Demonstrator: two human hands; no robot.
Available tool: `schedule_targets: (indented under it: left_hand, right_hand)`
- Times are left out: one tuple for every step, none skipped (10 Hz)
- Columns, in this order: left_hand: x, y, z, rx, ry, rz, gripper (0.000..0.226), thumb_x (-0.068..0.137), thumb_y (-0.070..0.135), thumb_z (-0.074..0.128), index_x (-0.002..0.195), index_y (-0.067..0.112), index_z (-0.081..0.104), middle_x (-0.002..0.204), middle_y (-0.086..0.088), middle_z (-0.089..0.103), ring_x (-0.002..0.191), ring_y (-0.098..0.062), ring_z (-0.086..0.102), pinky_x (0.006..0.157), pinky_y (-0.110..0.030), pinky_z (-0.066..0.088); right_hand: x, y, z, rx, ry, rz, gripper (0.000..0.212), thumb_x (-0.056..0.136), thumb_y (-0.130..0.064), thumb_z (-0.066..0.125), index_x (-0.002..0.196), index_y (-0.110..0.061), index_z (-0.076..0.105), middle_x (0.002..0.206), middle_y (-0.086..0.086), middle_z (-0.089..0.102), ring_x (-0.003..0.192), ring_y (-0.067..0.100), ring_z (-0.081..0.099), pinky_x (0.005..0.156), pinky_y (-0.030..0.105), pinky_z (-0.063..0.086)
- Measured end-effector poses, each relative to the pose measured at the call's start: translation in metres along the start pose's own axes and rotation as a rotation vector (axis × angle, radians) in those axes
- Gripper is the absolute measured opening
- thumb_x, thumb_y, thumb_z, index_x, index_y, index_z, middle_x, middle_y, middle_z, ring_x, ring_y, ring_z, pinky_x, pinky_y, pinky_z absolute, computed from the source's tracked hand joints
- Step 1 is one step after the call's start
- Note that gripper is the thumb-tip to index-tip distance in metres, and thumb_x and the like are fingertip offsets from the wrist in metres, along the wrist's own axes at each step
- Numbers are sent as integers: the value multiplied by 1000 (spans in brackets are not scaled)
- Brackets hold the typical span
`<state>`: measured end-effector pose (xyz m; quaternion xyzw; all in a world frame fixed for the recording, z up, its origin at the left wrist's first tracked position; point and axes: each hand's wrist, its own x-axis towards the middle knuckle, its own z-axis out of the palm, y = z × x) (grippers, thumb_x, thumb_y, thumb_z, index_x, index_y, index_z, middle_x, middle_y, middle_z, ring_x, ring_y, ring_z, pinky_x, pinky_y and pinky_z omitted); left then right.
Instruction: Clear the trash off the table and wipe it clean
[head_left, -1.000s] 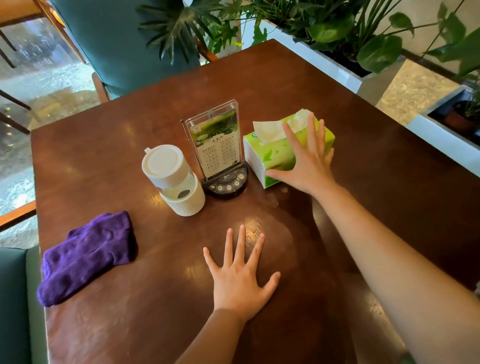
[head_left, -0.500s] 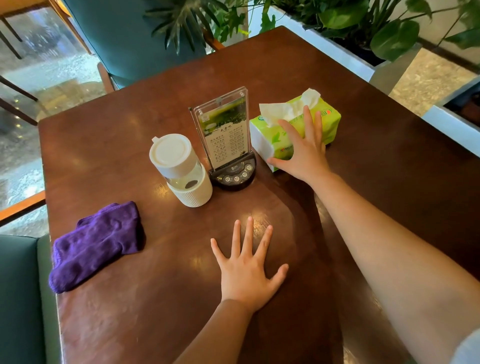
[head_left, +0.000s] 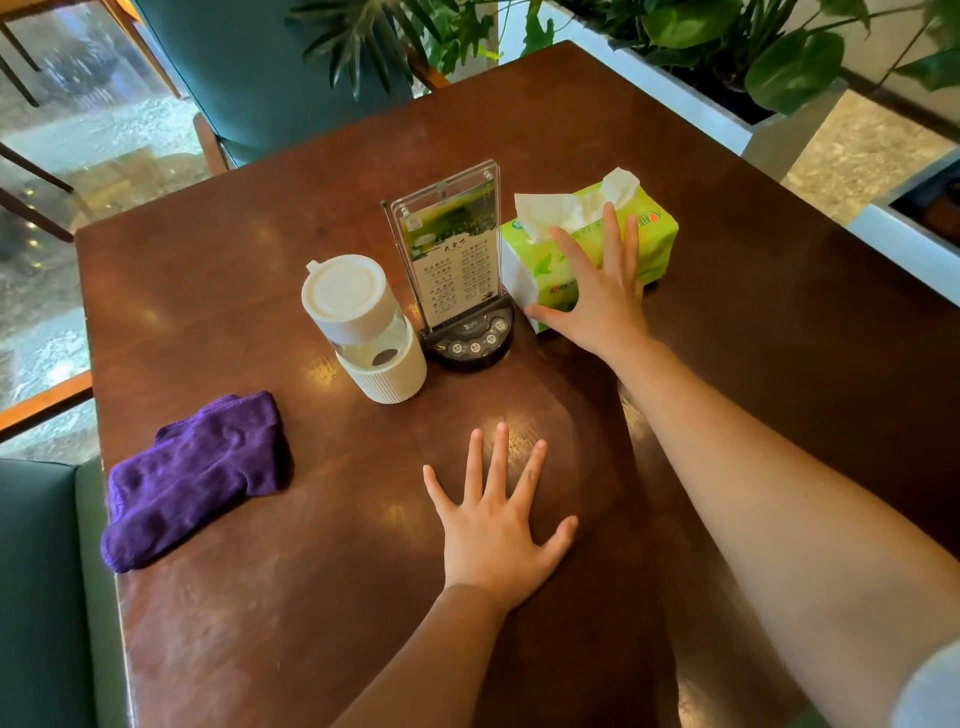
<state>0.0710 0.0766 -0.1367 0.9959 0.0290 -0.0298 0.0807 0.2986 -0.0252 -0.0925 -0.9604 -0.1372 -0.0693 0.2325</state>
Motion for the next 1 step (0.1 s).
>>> schedule_targets:
  left_hand:
    - [2, -2, 1, 10, -36, -16, 73, 81, 76, 20, 145, 45, 1, 158, 0, 1, 144, -26, -10, 104, -69, -7]
  right_hand:
    - [-2, 1, -4, -14, 4, -3, 91, 70, -58, 69, 142, -43, 15, 157, 10, -9, 141, 36, -14, 102, 71, 22]
